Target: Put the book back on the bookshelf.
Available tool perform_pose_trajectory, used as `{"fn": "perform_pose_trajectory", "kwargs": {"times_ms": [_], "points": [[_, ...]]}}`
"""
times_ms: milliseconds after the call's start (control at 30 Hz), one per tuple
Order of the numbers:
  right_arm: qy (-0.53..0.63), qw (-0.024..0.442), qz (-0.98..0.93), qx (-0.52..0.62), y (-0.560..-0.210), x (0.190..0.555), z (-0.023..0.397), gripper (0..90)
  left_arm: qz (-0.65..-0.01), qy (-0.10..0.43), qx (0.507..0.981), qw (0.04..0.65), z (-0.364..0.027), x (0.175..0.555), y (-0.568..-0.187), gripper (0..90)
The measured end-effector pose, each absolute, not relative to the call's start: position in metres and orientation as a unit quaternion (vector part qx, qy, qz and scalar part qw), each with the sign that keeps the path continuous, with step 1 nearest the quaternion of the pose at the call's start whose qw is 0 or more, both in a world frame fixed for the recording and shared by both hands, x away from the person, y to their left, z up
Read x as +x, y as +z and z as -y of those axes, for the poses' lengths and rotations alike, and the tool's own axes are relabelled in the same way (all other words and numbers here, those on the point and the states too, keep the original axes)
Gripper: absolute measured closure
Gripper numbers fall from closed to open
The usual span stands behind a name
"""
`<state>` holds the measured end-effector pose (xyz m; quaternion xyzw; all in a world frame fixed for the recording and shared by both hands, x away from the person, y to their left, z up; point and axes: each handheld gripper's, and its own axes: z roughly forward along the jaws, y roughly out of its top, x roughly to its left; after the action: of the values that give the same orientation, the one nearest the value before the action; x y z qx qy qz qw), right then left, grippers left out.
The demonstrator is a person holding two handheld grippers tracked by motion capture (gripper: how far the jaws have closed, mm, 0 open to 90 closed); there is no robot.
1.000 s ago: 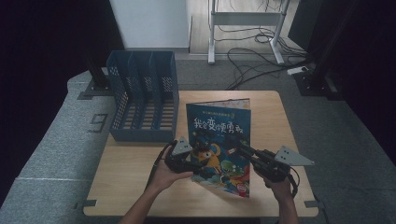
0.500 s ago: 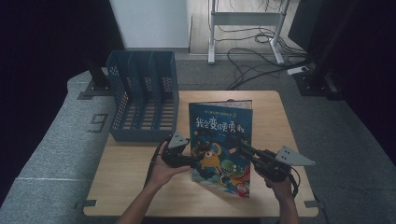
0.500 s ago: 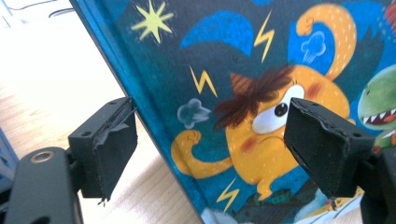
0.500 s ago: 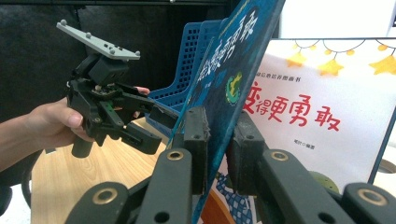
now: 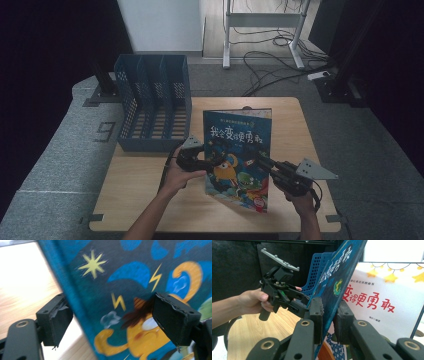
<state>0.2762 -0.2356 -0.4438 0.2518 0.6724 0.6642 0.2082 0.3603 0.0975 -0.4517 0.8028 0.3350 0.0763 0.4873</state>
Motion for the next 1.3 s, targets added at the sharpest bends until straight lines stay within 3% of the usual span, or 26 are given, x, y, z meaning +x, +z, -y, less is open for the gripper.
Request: {"fn": "perform_pose_trajectory", "kwargs": {"times_ms": [500, 833, 1300], "points": [[0.665, 0.211, -0.672, 0.246, -0.445, 0.276, 0.236, 77.4, -0.326, 0.053, 0.788, 0.519, -0.098, 0.370, -0.451, 12.6], [0.653, 0.231, -0.680, 0.238, -0.444, 0.274, 0.233, 75.0, -0.339, 0.034, 0.780, 0.526, -0.104, 0.370, -0.448, 19.0], [0.614, 0.264, -0.692, 0.272, -0.453, 0.281, 0.241, 59.2, -0.311, 0.040, 0.776, 0.547, -0.107, 0.353, -0.443, 25.9]]}}
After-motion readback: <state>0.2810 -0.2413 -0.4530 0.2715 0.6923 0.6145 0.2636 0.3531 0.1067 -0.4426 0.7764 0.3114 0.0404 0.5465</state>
